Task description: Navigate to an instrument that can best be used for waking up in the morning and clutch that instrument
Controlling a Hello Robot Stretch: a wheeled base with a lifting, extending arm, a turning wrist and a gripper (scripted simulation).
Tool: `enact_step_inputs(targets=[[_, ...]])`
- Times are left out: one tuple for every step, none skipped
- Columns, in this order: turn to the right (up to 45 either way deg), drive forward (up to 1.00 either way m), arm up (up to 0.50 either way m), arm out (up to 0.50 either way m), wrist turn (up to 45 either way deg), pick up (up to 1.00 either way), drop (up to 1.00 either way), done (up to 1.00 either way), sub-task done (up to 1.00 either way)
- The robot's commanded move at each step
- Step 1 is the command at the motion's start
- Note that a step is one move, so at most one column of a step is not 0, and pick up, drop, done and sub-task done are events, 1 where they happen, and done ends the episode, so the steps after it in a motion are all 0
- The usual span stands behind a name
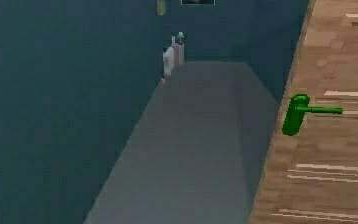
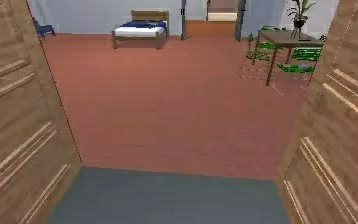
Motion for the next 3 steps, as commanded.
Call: enact_step_inputs(targets=[[45.0, 0.0, 0.0, 0.0, 0.0, 0.0, 0.0, 0.0, 0.0], [45.0, 0.0, 0.0, 0.0, 0.0, 0.0, 0.0, 0.0, 0.0], [3.0, 0.0, 0.0, 0.0, 0.0, 0.0, 0.0, 0.0, 0.0]])
